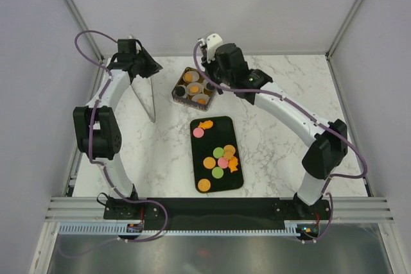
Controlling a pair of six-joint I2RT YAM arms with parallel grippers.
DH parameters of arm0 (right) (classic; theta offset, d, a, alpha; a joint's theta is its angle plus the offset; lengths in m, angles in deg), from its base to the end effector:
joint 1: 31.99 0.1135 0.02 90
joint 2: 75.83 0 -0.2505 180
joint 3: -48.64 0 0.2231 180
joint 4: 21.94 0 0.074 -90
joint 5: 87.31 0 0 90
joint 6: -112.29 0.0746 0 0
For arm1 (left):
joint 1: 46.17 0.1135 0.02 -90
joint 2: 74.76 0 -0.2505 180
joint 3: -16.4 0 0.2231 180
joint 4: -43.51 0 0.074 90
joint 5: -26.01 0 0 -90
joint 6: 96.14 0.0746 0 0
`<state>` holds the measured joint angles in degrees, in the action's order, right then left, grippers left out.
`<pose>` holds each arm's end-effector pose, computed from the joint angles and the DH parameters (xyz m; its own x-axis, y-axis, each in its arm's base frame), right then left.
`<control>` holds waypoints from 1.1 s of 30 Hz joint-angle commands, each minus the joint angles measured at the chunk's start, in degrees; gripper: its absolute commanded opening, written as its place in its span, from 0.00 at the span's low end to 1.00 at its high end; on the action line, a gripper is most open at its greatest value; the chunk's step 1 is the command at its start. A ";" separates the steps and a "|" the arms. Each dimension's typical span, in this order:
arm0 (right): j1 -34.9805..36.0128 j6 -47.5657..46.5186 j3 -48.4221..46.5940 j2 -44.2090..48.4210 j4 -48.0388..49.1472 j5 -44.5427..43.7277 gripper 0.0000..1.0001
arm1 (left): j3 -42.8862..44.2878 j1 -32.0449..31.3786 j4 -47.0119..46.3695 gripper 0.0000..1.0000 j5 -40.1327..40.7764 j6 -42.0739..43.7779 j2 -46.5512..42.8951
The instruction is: Pack the cookies
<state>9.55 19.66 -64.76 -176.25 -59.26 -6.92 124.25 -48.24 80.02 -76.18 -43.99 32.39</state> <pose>0.3205 0.2673 0.3492 -0.2834 -0.3115 -0.9070 -0.5536 0.8254 -0.1105 0.4352 -0.0315 0.2696 -0.5884 -0.5789 -0.5645 -0.1958 0.7794 -0.5952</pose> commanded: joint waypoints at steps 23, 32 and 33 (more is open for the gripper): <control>-24.13 64.06 3.75 -23.32 56.86 50.47 0.00 | -0.83 -8.39 -3.23 0.17 8.76 -3.46 13.52; -26.42 69.16 5.16 -26.32 61.35 52.85 0.00 | -12.26 -10.59 -10.35 0.16 5.60 -6.10 6.24; -26.60 69.25 5.34 -26.58 61.35 53.20 0.00 | -13.92 -10.59 -11.58 0.16 5.33 -6.27 5.44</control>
<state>-15.87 86.43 -59.78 -202.37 -4.18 44.01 112.77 -58.45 74.43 -69.51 -47.86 43.78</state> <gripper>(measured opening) 0.227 0.159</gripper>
